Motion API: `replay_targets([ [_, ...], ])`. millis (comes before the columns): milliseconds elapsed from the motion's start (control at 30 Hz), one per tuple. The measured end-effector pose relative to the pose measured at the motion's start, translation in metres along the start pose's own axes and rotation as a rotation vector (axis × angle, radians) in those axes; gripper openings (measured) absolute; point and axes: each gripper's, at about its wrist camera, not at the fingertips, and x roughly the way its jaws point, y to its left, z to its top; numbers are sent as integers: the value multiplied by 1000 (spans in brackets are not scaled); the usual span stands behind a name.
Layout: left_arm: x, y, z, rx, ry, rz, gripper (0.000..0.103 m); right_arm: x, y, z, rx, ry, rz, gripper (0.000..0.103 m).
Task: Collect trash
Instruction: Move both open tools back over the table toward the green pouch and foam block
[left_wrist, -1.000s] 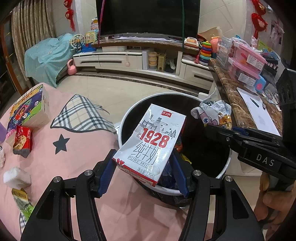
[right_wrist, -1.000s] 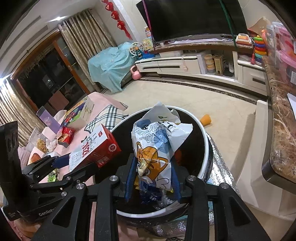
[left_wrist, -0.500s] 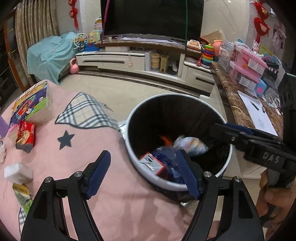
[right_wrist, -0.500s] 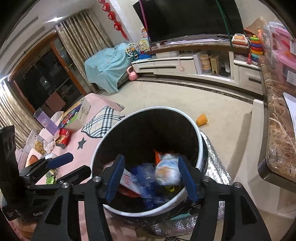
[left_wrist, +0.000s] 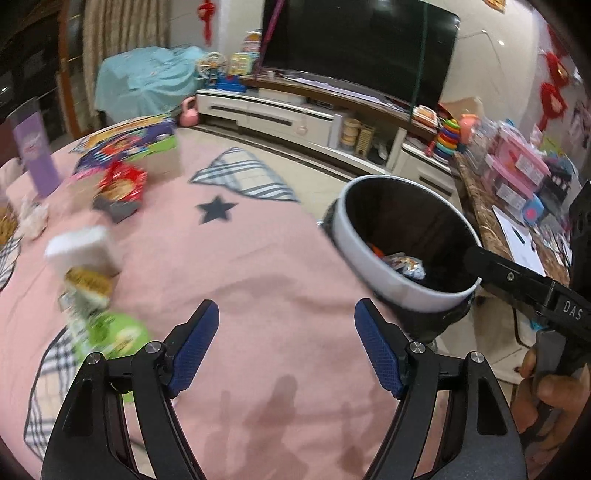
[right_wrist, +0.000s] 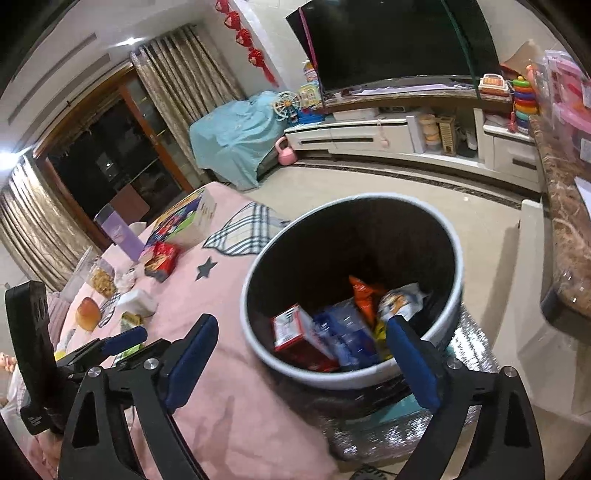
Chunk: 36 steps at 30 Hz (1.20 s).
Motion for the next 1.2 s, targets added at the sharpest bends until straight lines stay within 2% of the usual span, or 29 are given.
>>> replay_targets([
  [400,-36,74,-46,-159,-39,63,78,5,54,-29,-49,10,56,96],
  [700,-55,126,-77,-258,-42,122,78,20,95,-50,-92,56,113,97],
  [1200,-71,188,-112,-364,-23,195,79,53,165,-77,-201,131,214,97],
])
